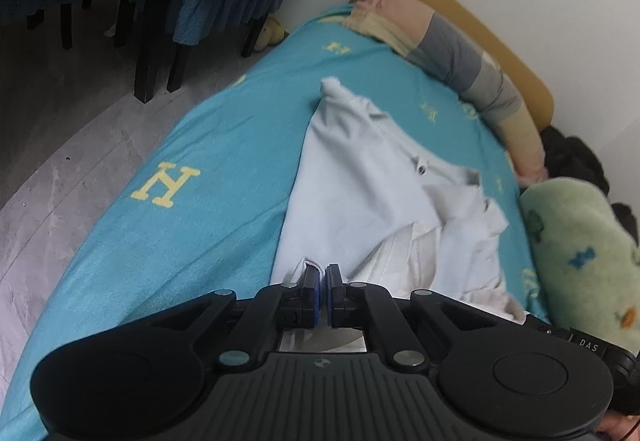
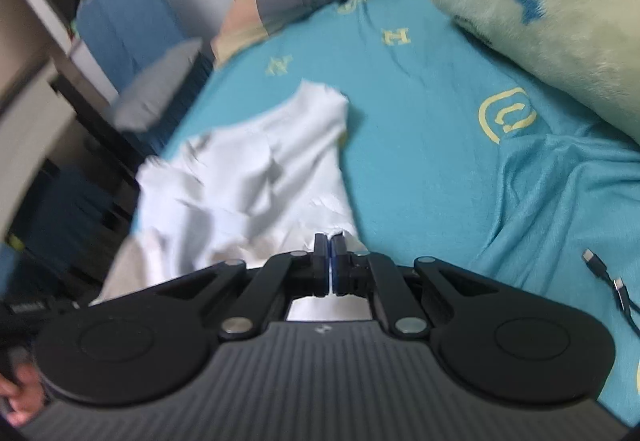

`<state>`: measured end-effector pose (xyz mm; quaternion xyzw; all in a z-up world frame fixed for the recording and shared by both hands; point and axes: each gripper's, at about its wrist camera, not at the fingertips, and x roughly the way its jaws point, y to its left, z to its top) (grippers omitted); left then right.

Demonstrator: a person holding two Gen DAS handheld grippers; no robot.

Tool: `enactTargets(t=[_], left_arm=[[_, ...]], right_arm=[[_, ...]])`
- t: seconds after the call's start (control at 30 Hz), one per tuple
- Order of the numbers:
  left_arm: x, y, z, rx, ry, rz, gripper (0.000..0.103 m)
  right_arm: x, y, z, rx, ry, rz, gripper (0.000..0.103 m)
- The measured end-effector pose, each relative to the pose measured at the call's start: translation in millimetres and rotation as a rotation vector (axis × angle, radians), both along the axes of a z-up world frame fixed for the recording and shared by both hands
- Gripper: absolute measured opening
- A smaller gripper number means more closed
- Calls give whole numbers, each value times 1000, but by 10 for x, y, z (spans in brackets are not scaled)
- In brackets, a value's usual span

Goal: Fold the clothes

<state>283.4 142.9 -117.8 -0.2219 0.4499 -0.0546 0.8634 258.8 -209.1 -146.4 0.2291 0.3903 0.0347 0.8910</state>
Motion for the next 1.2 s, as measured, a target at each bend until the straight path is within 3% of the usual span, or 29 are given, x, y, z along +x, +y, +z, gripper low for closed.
enactTargets(t=[0.07,0.13,0.2,0.33,0.37,0.4,0.47,0.5,0.67,0.83,1.0,1.2], left_arm=[[-34,-46,-5,31,-5,-20,10],[-90,-83,79,33,-25,-41,29],[-190,-140,223,46,-62,-58,55],[-489,-330,615,123,-141,-100,74],[-585,-371,718,133,-162,-111,78],[-687,-412,819,143,-186,-122,80],[-907,-499,1010,176,-231,-144,81],[-1017,-543,1097,196,-248,-153,82],[-1557,-652,1383,221,-319,-176,87],[-2042,-714,1369,215,-362,-181,89],[-2333,-767,1195,240,-383,-183,90],[-2403,-807,1035,231,-380,-191,90]], right_arm=[[41,38,-100,-38,15,15,6],[-5,73,-52,-52,11,16,7],[-78,116,53,-85,-8,21,7],[-281,247,344,-155,-35,68,10],[-345,276,428,-166,-43,75,18],[-422,297,514,-169,-56,78,41],[-582,359,693,-174,-97,86,70],[-669,391,785,-178,-120,93,72],[-1114,557,1157,-211,-200,128,71],[-1586,630,1305,-196,-271,104,71],[-1985,641,1175,-198,-330,79,71],[-2075,614,974,-197,-316,71,71]])
